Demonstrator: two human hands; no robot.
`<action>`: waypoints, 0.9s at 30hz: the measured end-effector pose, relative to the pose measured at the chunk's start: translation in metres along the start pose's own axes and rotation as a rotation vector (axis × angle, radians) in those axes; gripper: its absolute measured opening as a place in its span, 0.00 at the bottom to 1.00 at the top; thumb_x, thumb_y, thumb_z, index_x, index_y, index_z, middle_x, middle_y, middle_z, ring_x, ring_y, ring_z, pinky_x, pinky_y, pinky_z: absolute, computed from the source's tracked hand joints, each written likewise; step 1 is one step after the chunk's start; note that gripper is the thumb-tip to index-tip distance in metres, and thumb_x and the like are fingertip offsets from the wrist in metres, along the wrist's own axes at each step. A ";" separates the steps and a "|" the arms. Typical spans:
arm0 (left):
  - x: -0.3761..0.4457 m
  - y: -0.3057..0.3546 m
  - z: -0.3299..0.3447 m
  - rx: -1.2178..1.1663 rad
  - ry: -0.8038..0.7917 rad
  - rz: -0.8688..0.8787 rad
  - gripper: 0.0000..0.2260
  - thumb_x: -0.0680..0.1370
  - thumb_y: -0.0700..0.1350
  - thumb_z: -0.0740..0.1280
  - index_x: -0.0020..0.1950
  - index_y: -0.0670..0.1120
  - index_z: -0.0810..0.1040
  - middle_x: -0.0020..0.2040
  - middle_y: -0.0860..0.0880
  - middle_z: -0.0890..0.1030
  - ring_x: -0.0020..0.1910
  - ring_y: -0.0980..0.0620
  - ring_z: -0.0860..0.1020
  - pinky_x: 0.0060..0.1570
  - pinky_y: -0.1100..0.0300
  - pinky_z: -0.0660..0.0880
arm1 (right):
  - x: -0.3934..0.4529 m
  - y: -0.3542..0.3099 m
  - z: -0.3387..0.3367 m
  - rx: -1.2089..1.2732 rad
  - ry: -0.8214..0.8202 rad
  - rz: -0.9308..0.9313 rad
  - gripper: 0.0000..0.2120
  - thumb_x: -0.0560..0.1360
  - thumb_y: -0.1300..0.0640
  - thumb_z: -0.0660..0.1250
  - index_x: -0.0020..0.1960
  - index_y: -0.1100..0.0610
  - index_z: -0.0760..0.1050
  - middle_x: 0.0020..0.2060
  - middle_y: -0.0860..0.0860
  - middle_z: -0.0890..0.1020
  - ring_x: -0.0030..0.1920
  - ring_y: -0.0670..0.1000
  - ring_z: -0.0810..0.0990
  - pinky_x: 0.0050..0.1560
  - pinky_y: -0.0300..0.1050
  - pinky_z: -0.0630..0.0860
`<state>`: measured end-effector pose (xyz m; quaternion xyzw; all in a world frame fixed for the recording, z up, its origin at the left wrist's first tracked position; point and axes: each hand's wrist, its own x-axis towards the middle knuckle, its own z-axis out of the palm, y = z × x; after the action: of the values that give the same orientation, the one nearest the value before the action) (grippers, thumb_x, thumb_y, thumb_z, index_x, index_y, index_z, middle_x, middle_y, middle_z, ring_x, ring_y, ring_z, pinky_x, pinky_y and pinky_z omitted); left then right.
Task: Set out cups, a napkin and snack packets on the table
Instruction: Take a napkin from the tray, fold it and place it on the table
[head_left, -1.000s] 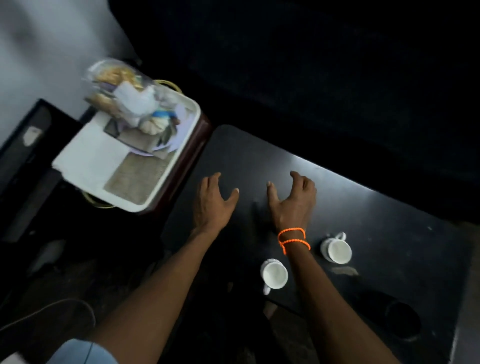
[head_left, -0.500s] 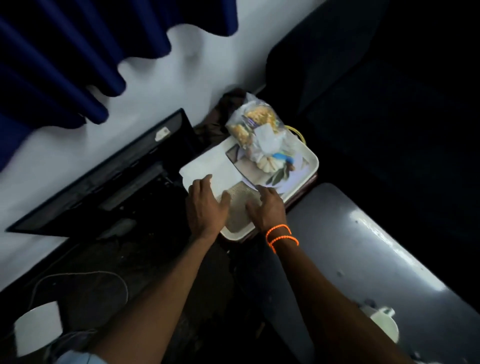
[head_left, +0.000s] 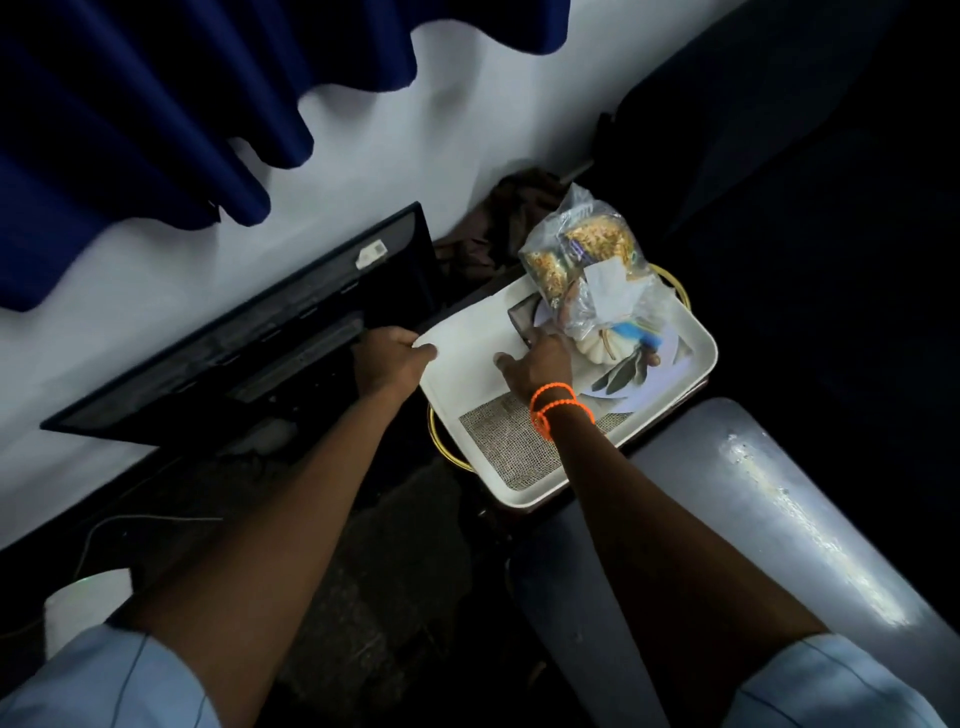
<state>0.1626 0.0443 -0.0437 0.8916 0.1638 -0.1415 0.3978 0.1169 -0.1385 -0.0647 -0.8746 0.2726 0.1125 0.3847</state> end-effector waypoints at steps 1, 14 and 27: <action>-0.001 0.001 0.001 -0.001 0.001 0.023 0.11 0.71 0.44 0.78 0.52 0.43 0.87 0.46 0.44 0.88 0.45 0.46 0.86 0.50 0.54 0.83 | 0.001 -0.001 0.001 -0.010 -0.010 0.002 0.30 0.75 0.47 0.71 0.72 0.60 0.71 0.68 0.60 0.73 0.68 0.60 0.71 0.68 0.51 0.71; -0.014 0.022 0.011 -0.554 -0.371 0.217 0.06 0.82 0.38 0.69 0.52 0.49 0.82 0.47 0.51 0.88 0.46 0.55 0.86 0.44 0.62 0.81 | 0.008 0.009 -0.026 0.365 -0.007 -0.030 0.28 0.72 0.62 0.71 0.71 0.59 0.70 0.62 0.58 0.80 0.61 0.60 0.79 0.60 0.46 0.75; -0.068 0.079 0.077 -0.788 -0.703 -0.047 0.14 0.82 0.52 0.69 0.63 0.47 0.83 0.60 0.44 0.86 0.60 0.44 0.85 0.54 0.47 0.83 | -0.046 0.101 -0.116 1.132 -0.289 0.131 0.19 0.75 0.65 0.69 0.66 0.61 0.77 0.62 0.60 0.82 0.62 0.64 0.80 0.63 0.63 0.78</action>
<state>0.1233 -0.0757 -0.0149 0.5691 0.0814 -0.3686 0.7305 0.0208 -0.2622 -0.0292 -0.4902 0.2885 0.0912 0.8174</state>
